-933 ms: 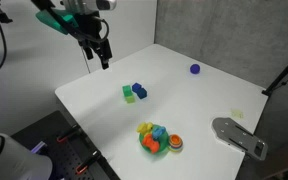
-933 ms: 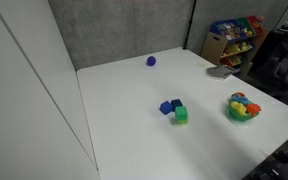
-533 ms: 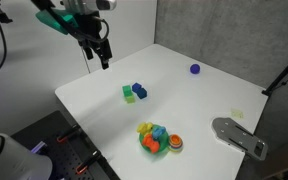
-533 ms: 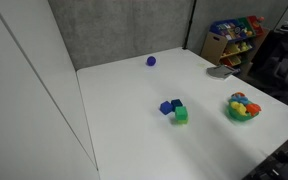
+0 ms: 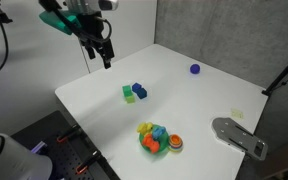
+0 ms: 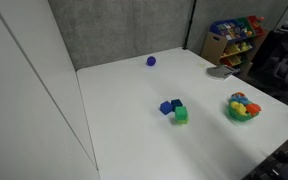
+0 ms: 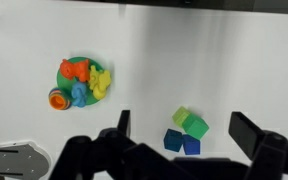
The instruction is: Pick up the light blue toy from the green bowl and put it on the table
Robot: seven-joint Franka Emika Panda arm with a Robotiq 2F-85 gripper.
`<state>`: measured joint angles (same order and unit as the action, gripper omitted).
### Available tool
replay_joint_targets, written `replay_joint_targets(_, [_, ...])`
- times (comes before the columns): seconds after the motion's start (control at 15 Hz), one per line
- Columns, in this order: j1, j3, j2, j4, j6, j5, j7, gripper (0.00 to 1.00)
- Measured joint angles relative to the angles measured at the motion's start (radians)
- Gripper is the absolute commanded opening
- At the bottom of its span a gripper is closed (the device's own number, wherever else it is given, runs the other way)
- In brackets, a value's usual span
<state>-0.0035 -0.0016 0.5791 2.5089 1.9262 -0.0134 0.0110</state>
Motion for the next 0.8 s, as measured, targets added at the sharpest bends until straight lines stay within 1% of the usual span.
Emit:
replay_joint_targets(0.2, [-0.002, -0.001, -0.040, -0.023, 0.036, 0.000, -0.004, 1.00])
replay_joint_targets(0.4, [-0.018, -0.010, -0.089, -0.049, 0.072, -0.001, -0.006, 1.00])
replay_joint_targets(0.8, [-0.082, -0.064, -0.219, -0.079, 0.136, -0.025, -0.004, 1.00])
